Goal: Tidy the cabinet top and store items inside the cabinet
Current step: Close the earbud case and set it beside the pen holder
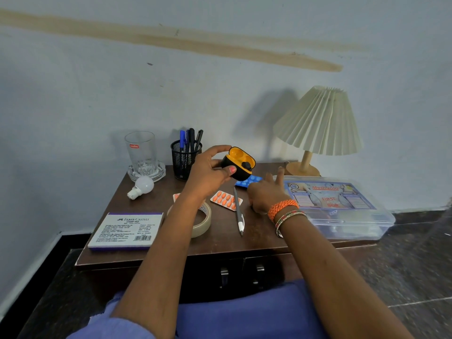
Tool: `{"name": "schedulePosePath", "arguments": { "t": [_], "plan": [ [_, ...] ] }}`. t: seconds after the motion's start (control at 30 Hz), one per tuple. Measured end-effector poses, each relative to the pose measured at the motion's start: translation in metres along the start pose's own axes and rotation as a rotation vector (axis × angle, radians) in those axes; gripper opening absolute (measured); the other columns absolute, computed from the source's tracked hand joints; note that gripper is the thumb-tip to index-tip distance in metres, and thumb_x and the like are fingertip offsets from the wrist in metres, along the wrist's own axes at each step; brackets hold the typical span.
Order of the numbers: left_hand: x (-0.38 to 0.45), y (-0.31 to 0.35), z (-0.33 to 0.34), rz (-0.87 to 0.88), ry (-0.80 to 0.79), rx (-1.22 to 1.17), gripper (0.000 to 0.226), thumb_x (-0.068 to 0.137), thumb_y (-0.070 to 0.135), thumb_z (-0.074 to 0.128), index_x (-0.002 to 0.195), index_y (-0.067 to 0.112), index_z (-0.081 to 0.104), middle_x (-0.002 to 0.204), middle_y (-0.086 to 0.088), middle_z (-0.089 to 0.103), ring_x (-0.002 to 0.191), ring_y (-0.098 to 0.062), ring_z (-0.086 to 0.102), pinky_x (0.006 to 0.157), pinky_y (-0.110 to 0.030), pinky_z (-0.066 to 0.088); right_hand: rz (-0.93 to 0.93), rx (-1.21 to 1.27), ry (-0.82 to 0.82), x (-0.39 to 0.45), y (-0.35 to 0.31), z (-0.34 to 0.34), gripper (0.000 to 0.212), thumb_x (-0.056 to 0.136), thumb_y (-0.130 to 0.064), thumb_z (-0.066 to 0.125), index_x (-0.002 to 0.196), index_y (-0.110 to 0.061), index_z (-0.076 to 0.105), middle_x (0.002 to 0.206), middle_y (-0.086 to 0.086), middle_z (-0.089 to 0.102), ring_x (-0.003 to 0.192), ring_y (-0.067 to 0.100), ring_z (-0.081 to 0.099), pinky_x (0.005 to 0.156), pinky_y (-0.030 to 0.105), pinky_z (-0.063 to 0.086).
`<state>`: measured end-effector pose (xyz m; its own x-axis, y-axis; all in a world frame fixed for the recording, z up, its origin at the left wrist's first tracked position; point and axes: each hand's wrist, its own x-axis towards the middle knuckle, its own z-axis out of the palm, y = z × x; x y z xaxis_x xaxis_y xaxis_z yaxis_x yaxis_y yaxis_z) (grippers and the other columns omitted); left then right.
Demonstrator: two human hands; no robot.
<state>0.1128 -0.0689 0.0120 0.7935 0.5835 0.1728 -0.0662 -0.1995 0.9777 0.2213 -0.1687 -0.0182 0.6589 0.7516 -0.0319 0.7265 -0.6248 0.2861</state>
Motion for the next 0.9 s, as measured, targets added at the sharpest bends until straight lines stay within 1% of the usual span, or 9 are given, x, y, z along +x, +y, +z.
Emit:
{"name": "schedulePosePath", "arguments": {
  "t": [0.23,0.37,0.47,0.53,0.6,0.73,0.83,0.87,0.9],
  "plan": [
    [0.001,0.0,-0.004,0.005,0.013,0.015,0.052,0.084,-0.004,0.062,0.128,0.022,0.052,0.115,-0.015,0.065,0.1,-0.02,0.063,0.08,-0.028,0.056,0.013,0.122,0.064,0.003,0.001,-0.002,0.025,0.093,-0.028,0.053,0.115,-0.015,0.059,0.124,0.007,0.06,0.132,0.031,0.037,0.113,0.06,-0.003],
    [0.001,-0.001,-0.01,0.029,0.033,0.029,0.051,0.084,-0.004,0.062,0.127,0.022,0.053,0.113,-0.014,0.065,0.096,-0.016,0.063,0.076,-0.024,0.057,0.045,0.277,0.177,-0.001,0.002,-0.014,0.022,0.095,-0.026,0.048,0.112,-0.018,0.06,0.119,0.005,0.062,0.124,0.027,0.046,0.111,0.055,0.013],
    [0.0,-0.002,-0.015,0.029,0.044,0.03,0.051,0.084,-0.003,0.062,0.128,0.022,0.053,0.11,-0.011,0.066,0.089,-0.008,0.063,0.068,-0.016,0.057,0.055,0.503,0.3,-0.004,-0.003,-0.024,0.019,0.094,-0.02,0.047,0.107,-0.015,0.06,0.109,0.007,0.064,0.111,0.029,0.055,0.102,0.05,0.032],
    [-0.001,-0.003,-0.018,0.039,0.063,0.041,0.051,0.084,-0.002,0.063,0.128,0.022,0.053,0.108,-0.008,0.066,0.088,-0.006,0.062,0.064,-0.013,0.055,0.088,0.565,0.395,-0.006,-0.007,-0.032,0.019,0.093,-0.017,0.046,0.105,-0.01,0.059,0.105,0.01,0.063,0.103,0.03,0.057,0.094,0.046,0.043],
    [-0.002,-0.002,-0.02,0.059,0.086,0.059,0.05,0.084,-0.002,0.063,0.127,0.022,0.053,0.108,-0.007,0.066,0.089,-0.006,0.062,0.064,-0.012,0.054,0.165,0.607,0.456,-0.007,-0.008,-0.037,0.022,0.094,-0.017,0.044,0.107,-0.005,0.057,0.107,0.013,0.061,0.102,0.031,0.056,0.087,0.042,0.044],
    [-0.004,-0.003,-0.027,0.08,0.105,0.081,0.051,0.084,-0.002,0.063,0.126,0.024,0.053,0.118,-0.01,0.065,0.108,-0.018,0.061,0.081,-0.028,0.055,0.209,0.889,0.662,-0.008,-0.009,-0.043,0.018,0.096,-0.011,0.042,0.11,-0.003,0.051,0.104,0.016,0.059,0.097,0.029,0.056,0.072,0.031,0.04],
    [-0.005,-0.003,-0.029,0.12,0.09,0.123,0.051,0.084,-0.002,0.062,0.128,0.023,0.053,0.114,-0.006,0.065,0.102,-0.012,0.062,0.071,-0.013,0.053,0.083,1.205,0.764,-0.013,-0.016,-0.054,0.014,0.096,-0.011,0.044,0.109,-0.01,0.041,0.093,0.012,0.06,0.083,0.021,0.059,0.059,0.017,0.04],
    [-0.006,-0.003,-0.029,0.129,0.085,0.127,0.052,0.084,-0.003,0.062,0.128,0.022,0.053,0.109,-0.004,0.064,0.095,-0.006,0.061,0.066,-0.008,0.051,0.02,1.237,0.768,-0.014,-0.019,-0.057,0.011,0.096,-0.011,0.045,0.106,-0.012,0.04,0.09,0.008,0.059,0.08,0.02,0.058,0.058,0.015,0.043],
    [-0.006,-0.002,-0.03,0.136,0.08,0.125,0.052,0.084,-0.004,0.062,0.128,0.021,0.053,0.106,-0.002,0.064,0.09,-0.001,0.06,0.064,-0.004,0.049,-0.035,1.223,0.765,-0.015,-0.023,-0.058,0.008,0.096,-0.012,0.045,0.102,-0.012,0.041,0.088,0.006,0.058,0.078,0.019,0.058,0.06,0.02,0.048]
  ]
}}
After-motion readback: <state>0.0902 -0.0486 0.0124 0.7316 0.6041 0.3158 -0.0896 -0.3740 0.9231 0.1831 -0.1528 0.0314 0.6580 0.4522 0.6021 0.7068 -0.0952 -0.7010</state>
